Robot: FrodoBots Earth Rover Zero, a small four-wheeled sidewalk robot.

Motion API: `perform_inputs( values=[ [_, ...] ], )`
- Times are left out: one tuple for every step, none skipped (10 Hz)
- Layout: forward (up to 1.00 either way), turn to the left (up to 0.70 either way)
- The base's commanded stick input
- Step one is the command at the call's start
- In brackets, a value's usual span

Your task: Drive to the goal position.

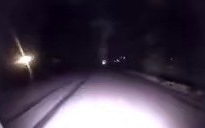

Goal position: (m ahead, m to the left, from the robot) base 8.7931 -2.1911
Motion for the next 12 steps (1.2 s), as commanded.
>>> perform_inputs(
  values=[
    [1.00, 0.00],
    [1.00, 0.00],
    [1.00, 0.00],
    [1.00, 0.00],
    [1.00, 0.00],
    [1.00, 0.00],
    [1.00, 0.00],
    [1.00, 0.00],
    [1.00, 0.00],
    [1.00, 0.00],
    [1.00, 0.00],
    [1.00, 0.00]
  ],
)
